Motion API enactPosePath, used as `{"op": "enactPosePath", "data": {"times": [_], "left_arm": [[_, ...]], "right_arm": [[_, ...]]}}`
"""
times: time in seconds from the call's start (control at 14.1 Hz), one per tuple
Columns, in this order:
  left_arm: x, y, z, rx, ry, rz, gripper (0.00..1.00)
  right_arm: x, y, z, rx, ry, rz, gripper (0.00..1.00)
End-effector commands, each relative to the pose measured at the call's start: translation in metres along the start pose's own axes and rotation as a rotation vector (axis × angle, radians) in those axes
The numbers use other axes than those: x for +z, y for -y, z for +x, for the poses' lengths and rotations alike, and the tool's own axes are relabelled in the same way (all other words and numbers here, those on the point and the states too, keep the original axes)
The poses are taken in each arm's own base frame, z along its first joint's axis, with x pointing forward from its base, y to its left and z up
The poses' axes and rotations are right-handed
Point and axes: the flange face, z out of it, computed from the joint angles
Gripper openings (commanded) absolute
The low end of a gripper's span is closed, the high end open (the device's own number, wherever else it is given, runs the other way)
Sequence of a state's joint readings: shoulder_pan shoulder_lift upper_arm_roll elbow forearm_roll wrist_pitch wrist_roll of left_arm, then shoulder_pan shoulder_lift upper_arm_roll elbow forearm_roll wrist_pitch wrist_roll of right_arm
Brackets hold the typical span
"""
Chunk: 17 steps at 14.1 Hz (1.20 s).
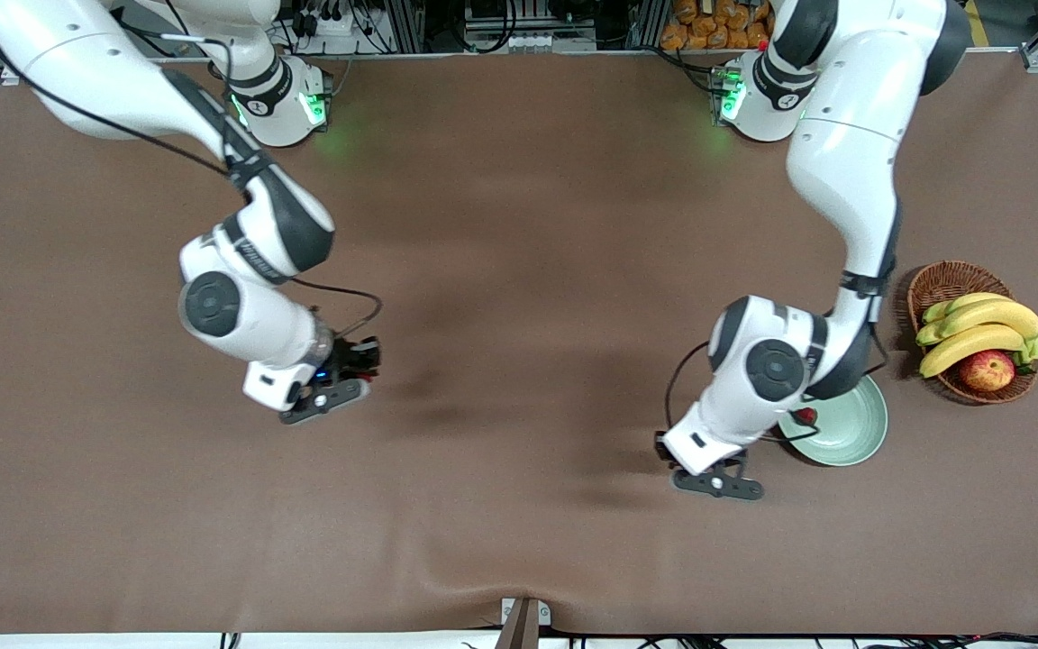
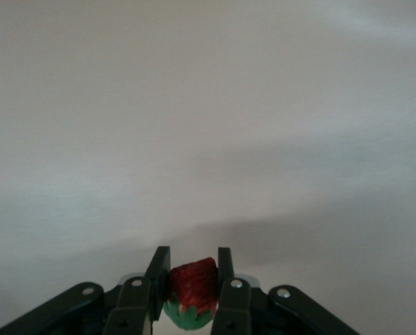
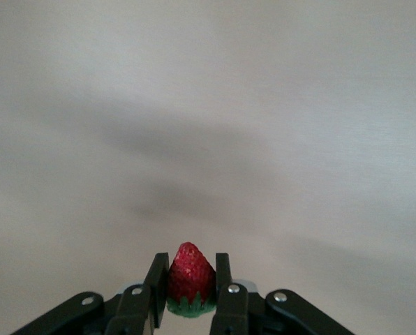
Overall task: Collect all strawberries into plate
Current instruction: 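Carry the strawberry to the plate while the right gripper carries the last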
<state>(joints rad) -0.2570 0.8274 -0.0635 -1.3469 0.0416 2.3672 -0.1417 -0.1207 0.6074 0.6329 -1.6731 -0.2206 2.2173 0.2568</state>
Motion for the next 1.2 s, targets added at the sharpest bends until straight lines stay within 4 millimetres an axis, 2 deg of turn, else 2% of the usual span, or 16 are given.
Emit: {"op": "enactPosePath", "data": {"times": [0.0, 0.14, 0.28, 0.57, 0.71, 0.78, 0.85, 0.92, 0.99, 1.06, 1.13], "left_arm": [[-0.011, 0.056, -0.014, 0.063, 0.042, 0.002, 0.0], [-0.008, 0.109, -0.019, 0.094, 0.058, -0.019, 0.0], [-0.001, 0.151, -0.029, 0.124, 0.077, -0.042, 0.0], [-0.005, 0.217, -0.042, 0.175, 0.113, -0.056, 0.0], [-0.002, 0.238, -0.051, 0.177, 0.133, -0.062, 0.0], [0.0, 0.246, -0.056, 0.175, 0.154, -0.068, 0.11], [0.002, 0.248, -0.058, 0.186, 0.161, -0.072, 0.47], [0.006, 0.248, -0.059, 0.191, 0.165, -0.078, 0.87], [0.008, 0.248, -0.06, 0.184, 0.165, -0.084, 1.0], [0.008, 0.244, -0.059, 0.182, 0.165, -0.084, 1.0], [0.005, 0.24, -0.057, 0.181, 0.162, -0.082, 1.0]], "right_arm": [[0.031, 0.047, 0.022, 0.099, -0.031, -0.036, 0.0], [0.059, 0.087, 0.03, 0.162, -0.074, -0.049, 0.0], [0.087, 0.12, 0.034, 0.227, -0.101, -0.047, 0.0], [0.141, 0.181, 0.04, 0.435, -0.187, -0.02, 0.0], [0.164, 0.204, 0.041, 0.513, -0.223, 0.008, 0.0], [0.17, 0.209, 0.043, 0.549, -0.234, 0.029, 0.0], [0.169, 0.213, 0.044, 0.57, -0.239, 0.037, 0.0], [0.169, 0.213, 0.044, 0.578, -0.238, 0.039, 0.08], [0.169, 0.212, 0.045, 0.586, -0.239, 0.04, 0.44], [0.168, 0.212, 0.045, 0.587, -0.241, 0.039, 0.99], [0.158, 0.21, 0.048, 0.586, -0.249, 0.038, 1.0]]}}
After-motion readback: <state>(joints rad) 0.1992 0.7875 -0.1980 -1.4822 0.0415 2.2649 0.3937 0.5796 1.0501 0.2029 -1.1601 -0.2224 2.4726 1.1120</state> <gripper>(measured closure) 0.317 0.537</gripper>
